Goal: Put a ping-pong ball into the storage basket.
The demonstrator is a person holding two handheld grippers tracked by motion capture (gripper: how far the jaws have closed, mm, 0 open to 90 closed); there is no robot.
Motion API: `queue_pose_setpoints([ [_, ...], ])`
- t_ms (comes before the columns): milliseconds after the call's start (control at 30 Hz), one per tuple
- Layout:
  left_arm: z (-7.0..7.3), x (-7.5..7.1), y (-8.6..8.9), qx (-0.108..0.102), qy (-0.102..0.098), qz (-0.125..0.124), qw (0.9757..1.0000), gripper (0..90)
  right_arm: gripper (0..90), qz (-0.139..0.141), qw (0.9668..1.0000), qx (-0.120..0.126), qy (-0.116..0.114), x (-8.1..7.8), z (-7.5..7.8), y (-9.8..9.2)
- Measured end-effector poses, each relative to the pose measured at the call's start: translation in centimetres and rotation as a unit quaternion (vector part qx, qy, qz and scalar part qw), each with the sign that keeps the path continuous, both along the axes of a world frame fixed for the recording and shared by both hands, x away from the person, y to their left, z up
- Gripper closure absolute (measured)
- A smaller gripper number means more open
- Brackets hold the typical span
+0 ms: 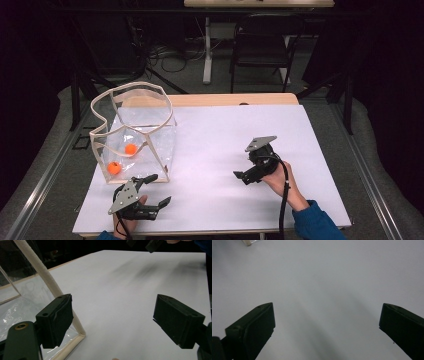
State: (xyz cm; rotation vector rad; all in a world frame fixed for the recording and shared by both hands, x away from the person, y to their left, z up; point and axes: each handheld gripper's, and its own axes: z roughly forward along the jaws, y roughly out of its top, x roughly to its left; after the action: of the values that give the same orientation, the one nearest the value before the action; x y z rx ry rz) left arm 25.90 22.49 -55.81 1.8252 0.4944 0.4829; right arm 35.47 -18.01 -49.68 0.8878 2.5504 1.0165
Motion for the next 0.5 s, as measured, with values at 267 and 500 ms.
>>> queue_pose_setpoints([
  [267, 0.0, 0.0, 0.0, -0.001, 0.0, 0.0, 1.0, 16.1, 0.0, -0.014, 0.9999, 0.002, 0.005, -1.0, -1.3, -1.1],
  [500, 0.0, 0.0, 0.0, 0.0, -0.001, 0.0, 1.0, 16.1, 0.0, -0.026, 0.9995, 0.003, 0.016, -1.8, -2.5, -2.2],
])
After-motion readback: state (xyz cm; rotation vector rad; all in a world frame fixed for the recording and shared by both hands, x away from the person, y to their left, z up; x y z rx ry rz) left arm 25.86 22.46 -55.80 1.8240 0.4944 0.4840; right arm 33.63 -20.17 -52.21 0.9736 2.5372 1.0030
